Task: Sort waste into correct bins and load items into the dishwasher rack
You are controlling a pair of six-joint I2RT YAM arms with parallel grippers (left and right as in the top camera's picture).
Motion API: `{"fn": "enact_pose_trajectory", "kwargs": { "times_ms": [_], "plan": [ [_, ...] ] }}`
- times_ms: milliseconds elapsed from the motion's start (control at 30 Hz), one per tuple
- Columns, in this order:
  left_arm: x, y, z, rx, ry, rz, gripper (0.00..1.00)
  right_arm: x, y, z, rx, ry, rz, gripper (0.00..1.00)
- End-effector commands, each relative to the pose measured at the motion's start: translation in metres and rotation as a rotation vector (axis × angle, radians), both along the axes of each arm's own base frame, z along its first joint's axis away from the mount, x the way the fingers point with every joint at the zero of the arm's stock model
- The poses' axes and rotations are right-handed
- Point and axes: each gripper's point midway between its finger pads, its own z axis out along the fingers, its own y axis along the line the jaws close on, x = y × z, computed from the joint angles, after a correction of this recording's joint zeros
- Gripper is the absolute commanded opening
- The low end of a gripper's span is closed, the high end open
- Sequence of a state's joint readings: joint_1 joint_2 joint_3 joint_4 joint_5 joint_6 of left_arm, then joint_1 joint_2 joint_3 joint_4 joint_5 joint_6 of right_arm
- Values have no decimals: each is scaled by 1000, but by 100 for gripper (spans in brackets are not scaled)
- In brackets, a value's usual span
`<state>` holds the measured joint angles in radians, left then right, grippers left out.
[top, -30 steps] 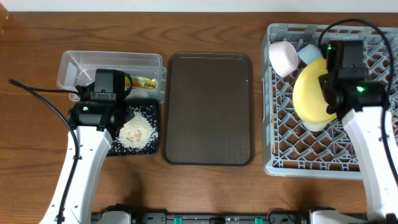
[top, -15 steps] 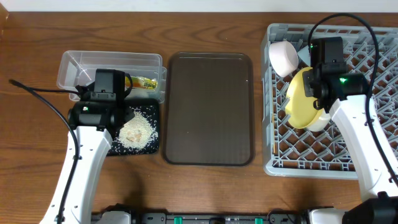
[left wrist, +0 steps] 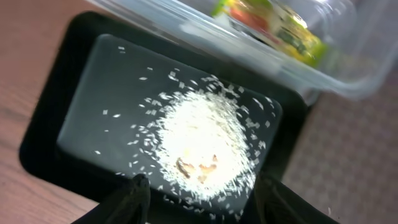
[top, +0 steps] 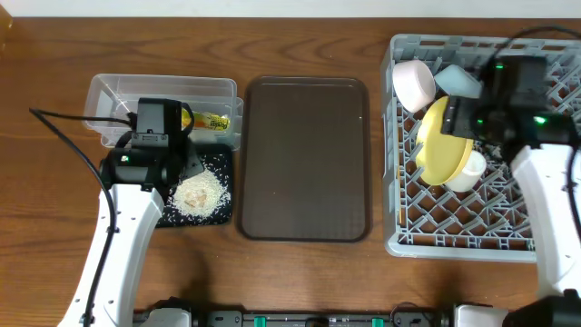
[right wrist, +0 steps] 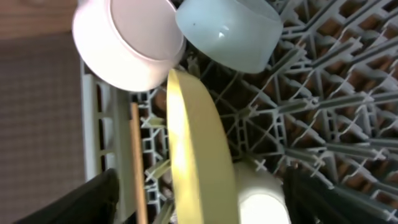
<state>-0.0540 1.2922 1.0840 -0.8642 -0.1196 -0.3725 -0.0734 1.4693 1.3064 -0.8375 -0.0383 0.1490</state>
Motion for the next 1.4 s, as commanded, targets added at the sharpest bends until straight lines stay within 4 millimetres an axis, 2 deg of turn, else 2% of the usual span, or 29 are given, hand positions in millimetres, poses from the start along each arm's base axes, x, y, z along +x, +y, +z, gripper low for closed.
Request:
{"fn": "enact_pose_trajectory", "kwargs": {
  "times_ms": [0,133,267,367,500,533,600,733,900,1100,1367],
  "plan": [
    [-10,-20,-4,-76,50,-133,57,-11,5,18,115,-34,-2,88],
    [-25,-27,-9,-118,110,-146,56,-27,-1,24,112,-25,-17,93],
    [-36,-26,-4,-116,104,-151,56,-44,1,19,98,-26,4,95],
    [-47,-26,7,-109,34,-166,56,-59,5,9,101,-49,10,99],
    [-62,-23,29,-85,-134,-184,56,-78,11,1,105,-144,24,99],
    [-66,-22,34,-81,-185,-185,59,-83,11,1,100,-173,25,99],
    [-72,-22,43,-77,-270,-188,82,-91,11,2,83,-227,24,99],
    [-81,-22,66,-72,-405,-193,84,-105,9,0,57,-265,9,99],
    [-89,-21,77,-69,-460,-195,87,-115,10,-7,61,-240,8,99],
    [-88,-21,76,-70,-457,-195,88,-121,11,-14,67,-201,6,99],
    [-88,-21,76,-70,-457,-195,88,-121,11,-14,67,-201,6,99]
  ]
}}
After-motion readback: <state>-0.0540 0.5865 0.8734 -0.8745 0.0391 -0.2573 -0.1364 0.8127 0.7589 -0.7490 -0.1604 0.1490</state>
